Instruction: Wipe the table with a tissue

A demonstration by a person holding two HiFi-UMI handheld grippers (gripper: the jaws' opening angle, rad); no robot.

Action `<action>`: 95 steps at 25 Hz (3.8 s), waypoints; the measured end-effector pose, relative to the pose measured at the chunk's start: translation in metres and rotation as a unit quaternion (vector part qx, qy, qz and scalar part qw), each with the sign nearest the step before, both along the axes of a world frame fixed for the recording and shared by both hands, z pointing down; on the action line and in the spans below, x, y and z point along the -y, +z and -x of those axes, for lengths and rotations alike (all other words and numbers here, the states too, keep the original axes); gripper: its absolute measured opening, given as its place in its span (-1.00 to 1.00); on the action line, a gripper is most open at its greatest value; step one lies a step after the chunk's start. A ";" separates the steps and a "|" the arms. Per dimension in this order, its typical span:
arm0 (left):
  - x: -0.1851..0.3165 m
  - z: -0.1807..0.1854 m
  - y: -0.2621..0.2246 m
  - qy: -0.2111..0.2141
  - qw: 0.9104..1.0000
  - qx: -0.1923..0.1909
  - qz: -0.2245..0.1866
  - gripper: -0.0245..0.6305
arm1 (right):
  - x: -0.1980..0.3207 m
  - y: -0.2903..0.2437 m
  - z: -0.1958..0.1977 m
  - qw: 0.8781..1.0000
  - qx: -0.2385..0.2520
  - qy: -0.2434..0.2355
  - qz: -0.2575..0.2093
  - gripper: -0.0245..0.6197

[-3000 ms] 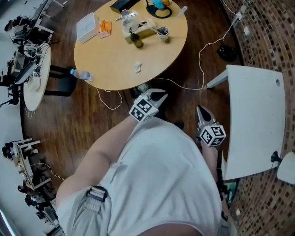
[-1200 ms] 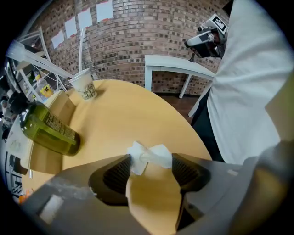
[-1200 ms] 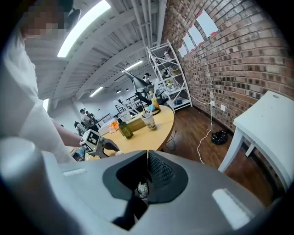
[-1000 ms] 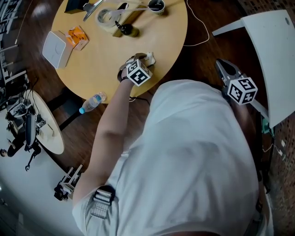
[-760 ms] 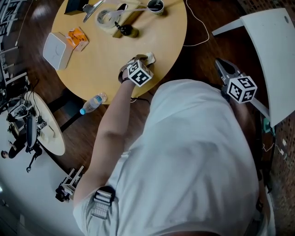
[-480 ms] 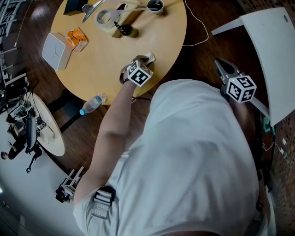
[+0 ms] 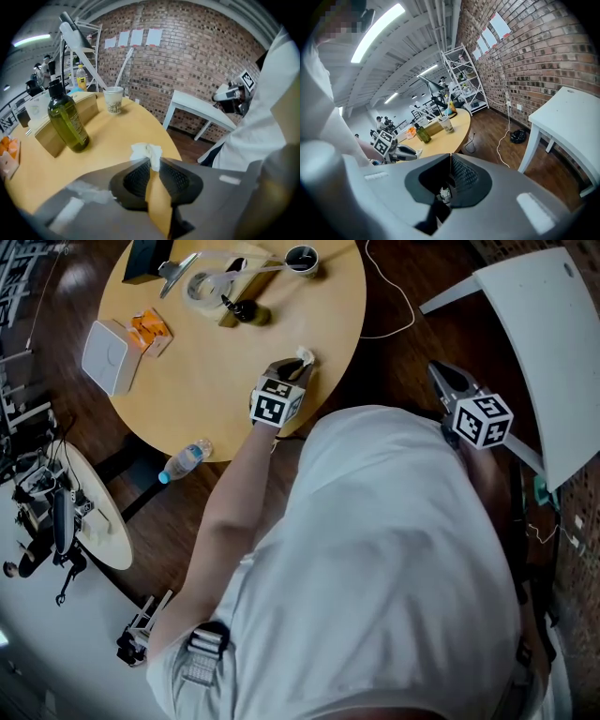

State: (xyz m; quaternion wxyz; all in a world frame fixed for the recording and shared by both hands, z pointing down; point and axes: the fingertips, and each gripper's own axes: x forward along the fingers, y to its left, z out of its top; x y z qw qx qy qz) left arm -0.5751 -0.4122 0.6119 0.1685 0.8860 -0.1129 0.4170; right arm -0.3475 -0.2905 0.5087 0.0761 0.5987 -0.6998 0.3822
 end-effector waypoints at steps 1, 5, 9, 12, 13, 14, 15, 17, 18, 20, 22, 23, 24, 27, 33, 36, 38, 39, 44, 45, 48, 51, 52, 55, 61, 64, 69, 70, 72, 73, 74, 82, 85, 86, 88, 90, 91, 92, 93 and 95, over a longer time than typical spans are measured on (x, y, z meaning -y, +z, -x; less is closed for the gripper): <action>-0.002 -0.006 -0.005 -0.004 1.000 -0.013 0.003 -0.72 | -0.001 0.001 -0.001 1.000 0.000 0.002 0.000 -0.88; -0.003 -0.029 -0.015 -0.017 0.999 -0.050 0.011 -0.73 | -0.004 0.007 -0.005 1.000 -0.001 0.011 0.000 -0.88; -0.004 -0.046 -0.022 -0.018 0.997 -0.069 0.008 -0.74 | -0.015 0.007 -0.013 1.000 -0.005 0.027 0.003 -0.88; -0.004 -0.055 -0.027 -0.019 0.997 -0.078 0.009 -0.75 | -0.023 0.008 -0.022 0.999 -0.006 0.043 0.004 -0.88; -0.005 -0.058 -0.029 -0.018 0.996 -0.081 0.012 -0.75 | -0.026 0.009 -0.026 0.999 -0.006 0.049 0.004 -0.88; -0.007 -0.061 -0.030 -0.017 0.996 -0.084 0.014 -0.75 | -0.028 0.009 -0.030 0.998 -0.006 0.055 0.003 -0.88; -0.009 -0.066 -0.031 -0.014 0.996 -0.087 0.017 -0.75 | -0.030 0.009 -0.034 0.998 -0.006 0.061 0.001 -0.88; -0.016 -0.076 -0.033 -0.007 0.995 -0.093 0.022 -0.75 | -0.035 0.007 -0.042 0.998 -0.004 0.068 -0.003 -0.88; -0.020 -0.083 -0.035 -0.003 0.995 -0.096 0.026 -0.74 | -0.038 0.006 -0.045 0.998 -0.004 0.069 -0.005 -0.88; -0.028 -0.098 -0.040 0.002 0.994 -0.100 0.033 -0.73 | -0.043 0.003 -0.055 0.997 -0.002 0.074 -0.011 -0.88; -0.039 -0.115 -0.047 0.009 0.994 -0.102 0.036 -0.73 | -0.051 0.001 -0.066 0.997 0.001 0.080 -0.016 -0.88; -0.047 -0.125 -0.051 0.014 0.994 -0.104 0.039 -0.73 | -0.057 0.000 -0.073 0.996 0.003 0.085 -0.018 -0.88; -0.057 -0.137 -0.054 0.021 0.993 -0.109 0.043 -0.73 | -0.064 0.001 -0.082 0.996 0.003 0.091 -0.018 -0.88; -0.085 -0.175 -0.063 0.056 0.989 -0.125 0.057 -0.72 | -0.083 0.001 -0.111 0.993 0.002 0.117 -0.020 -0.88; -0.097 -0.230 -0.077 0.097 0.986 -0.133 0.035 -0.72 | -0.098 0.009 -0.153 0.985 0.029 0.161 -0.053 -0.88; -0.113 -0.274 -0.083 0.117 0.983 -0.136 0.029 -0.72 | -0.113 -0.005 -0.182 0.983 0.035 0.166 -0.067 -0.88; -0.142 -0.306 -0.084 0.144 0.979 -0.138 0.039 -0.72 | -0.141 -0.015 -0.201 0.981 0.032 0.180 -0.065 -0.88; -0.155 -0.319 -0.085 0.156 0.977 -0.139 0.043 -0.72 | -0.153 -0.017 -0.209 0.980 0.031 0.187 -0.066 -0.88; -0.188 -0.364 -0.090 0.189 0.971 -0.140 0.039 -0.72 | -0.187 -0.018 -0.237 0.974 0.023 0.209 -0.081 -0.88; -0.193 -0.372 -0.091 0.195 0.971 -0.138 0.035 -0.71 | -0.193 -0.019 -0.243 0.974 0.023 0.211 -0.085 -0.88; -0.208 -0.396 -0.095 0.214 0.967 -0.133 0.024 -0.71 | -0.213 -0.018 -0.259 0.971 0.019 0.219 -0.092 -0.88; -0.218 -0.415 -0.102 0.231 0.964 -0.134 0.016 -0.71 | -0.231 -0.019 -0.274 0.969 0.015 0.228 -0.096 -0.88; -0.220 -0.420 -0.104 0.234 0.963 -0.134 0.012 -0.71 | -0.237 -0.020 -0.278 0.968 0.015 0.231 -0.098 -0.88; -0.222 -0.435 -0.107 0.238 0.962 -0.134 0.005 -0.71 | -0.253 -0.023 -0.287 0.965 0.011 0.240 -0.103 -0.88; -0.225 -0.465 -0.111 0.205 0.968 -0.142 0.032 -0.71 | -0.274 -0.020 -0.315 0.960 0.006 0.261 -0.105 -0.88; -0.228 -0.472 -0.106 0.216 0.966 -0.136 0.037 -0.71 | -0.286 -0.017 -0.321 0.953 0.005 0.284 -0.102 -0.88; -0.209 -0.487 -0.092 0.226 0.966 -0.123 0.031 -0.71 | -0.293 -0.007 -0.330 0.942 0.005 0.322 -0.090 -0.88; -0.204 -0.489 -0.087 0.226 0.966 -0.120 0.032 -0.71 | -0.294 -0.003 -0.331 0.940 0.007 0.330 -0.085 -0.88; -0.194 -0.497 -0.076 0.225 0.967 -0.113 0.035 -0.71 | -0.295 0.003 -0.336 0.936 0.009 0.345 -0.072 -0.88; -0.188 -0.503 -0.071 0.223 0.968 -0.109 0.036 -0.71 | -0.293 0.005 -0.339 0.934 0.009 0.351 -0.066 -0.88; -0.181 -0.508 -0.066 0.221 0.969 -0.105 0.037 -0.71 | -0.289 0.006 -0.343 0.932 0.011 0.356 -0.062 -0.88; -0.138 -0.566 -0.050 0.235 0.966 -0.092 0.046 -0.71 | -0.240 -0.003 -0.400 0.930 0.008 0.364 -0.058 -0.88; -0.112 -0.585 -0.045 0.239 0.966 -0.087 0.047 -0.71 | -0.216 -0.008 -0.421 0.926 0.003 0.373 -0.061 -0.88; -0.104 -0.590 -0.042 0.240 0.966 -0.081 0.049 -0.71 | -0.210 -0.008 -0.424 0.925 0.003 0.375 -0.059 -0.88; -0.091 -0.602 -0.036 0.245 0.966 -0.069 0.052 -0.71 | -0.205 -0.006 -0.433 0.924 0.002 0.380 -0.048 -0.88; -0.081 -0.615 -0.029 0.254 0.964 -0.058 0.052 -0.71 | -0.204 -0.006 -0.443 0.919 -0.002 0.392 -0.040 -0.88; -0.075 -0.622 -0.025 0.261 0.963 -0.053 0.050 -0.71 | -0.202 -0.005 -0.447 0.916 -0.004 0.399 -0.037 -0.88; -0.070 -0.627 -0.022 0.269 0.961 -0.047 0.047 -0.71 | -0.199 -0.004 -0.450 0.914 -0.005 0.405 -0.035 -0.88; -0.065 -0.632 -0.018 0.279 0.958 -0.040 0.043 -0.71 | -0.196 -0.002 -0.451 0.911 -0.005 0.410 -0.032 -0.88; -0.057 -0.640 -0.012 0.301 0.953 -0.021 0.031 -0.72 | -0.190 0.001 -0.453 0.909 -0.005 0.417 -0.025 -0.88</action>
